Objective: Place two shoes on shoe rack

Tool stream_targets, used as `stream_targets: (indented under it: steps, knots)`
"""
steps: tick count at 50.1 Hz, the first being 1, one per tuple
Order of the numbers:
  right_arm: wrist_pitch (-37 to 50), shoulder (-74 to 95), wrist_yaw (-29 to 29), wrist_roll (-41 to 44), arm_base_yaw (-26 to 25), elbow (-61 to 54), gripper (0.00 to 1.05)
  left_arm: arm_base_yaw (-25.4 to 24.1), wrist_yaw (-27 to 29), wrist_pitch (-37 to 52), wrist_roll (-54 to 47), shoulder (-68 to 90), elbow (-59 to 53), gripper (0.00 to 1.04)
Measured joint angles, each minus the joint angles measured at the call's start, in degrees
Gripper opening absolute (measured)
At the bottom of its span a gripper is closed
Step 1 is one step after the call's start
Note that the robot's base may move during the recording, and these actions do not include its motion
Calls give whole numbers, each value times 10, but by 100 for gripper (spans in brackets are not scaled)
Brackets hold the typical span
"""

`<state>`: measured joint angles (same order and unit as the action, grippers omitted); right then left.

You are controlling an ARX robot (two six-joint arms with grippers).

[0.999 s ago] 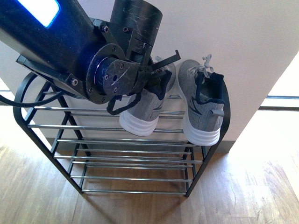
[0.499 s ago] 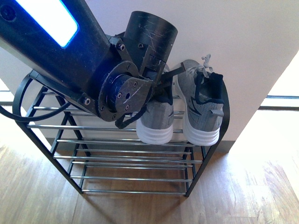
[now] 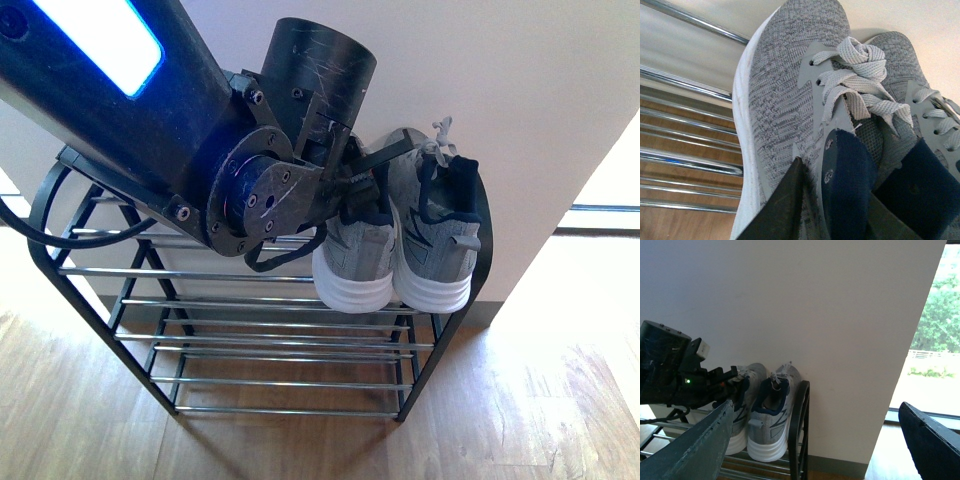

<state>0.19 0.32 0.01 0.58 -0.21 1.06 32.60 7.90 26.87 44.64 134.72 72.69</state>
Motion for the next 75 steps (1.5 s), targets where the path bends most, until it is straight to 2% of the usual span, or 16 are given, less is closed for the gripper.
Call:
stream_targets:
  steps: [5, 11, 14, 20, 28, 32, 33, 34, 37, 39, 44, 50, 57, 63, 69, 75]
  knots:
    - [0, 0, 0, 0, 0, 0, 95, -1, -23, -8, 16, -1, -1, 41]
    - [0, 0, 0, 0, 0, 0, 95, -6, -56, -69, 35, -40, -16, 66]
    - [0, 0, 0, 0, 0, 0, 95, -10, -71, -89, 40, -57, -24, 72]
    - [0, 0, 0, 0, 0, 0, 95, -28, -99, -128, 37, -140, -56, 96]
    - [0, 0, 0, 0, 0, 0, 95, -73, -88, -227, 10, -260, -71, 95]
    - [0, 0, 0, 0, 0, 0, 95, -92, -49, -240, -23, -303, -89, 95]
    - [0, 0, 0, 0, 0, 0, 95, -92, -28, -217, -39, -305, -96, 94]
    - [0, 0, 0, 0, 0, 0, 95, -94, 34, -115, -98, -310, -130, 88]
    - [0, 0, 0, 0, 0, 0, 95, -101, 102, 55, -196, -318, -200, 78]
    - [0, 0, 0, 0, 0, 0, 95, -112, 116, 185, -278, -333, -275, 68]
    - [0, 0, 0, 0, 0, 0, 95, -133, 104, 301, -364, -372, -356, 55]
    - [0, 0, 0, 0, 0, 0, 95, -156, 87, 345, -402, -425, -413, 41]
    - [0, 0, 0, 0, 0, 0, 95, -178, 70, 354, -423, -468, -464, 25]
    - [0, 0, 0, 0, 0, 0, 95, -200, 39, 354, -435, -518, -530, 1]
    - [0, 0, 0, 0, 0, 0, 95, -222, 24, 385, -438, -548, -577, 1]
    - [0, 0, 0, 0, 0, 0, 95, -236, 9, 376, -438, -577, -612, 1]
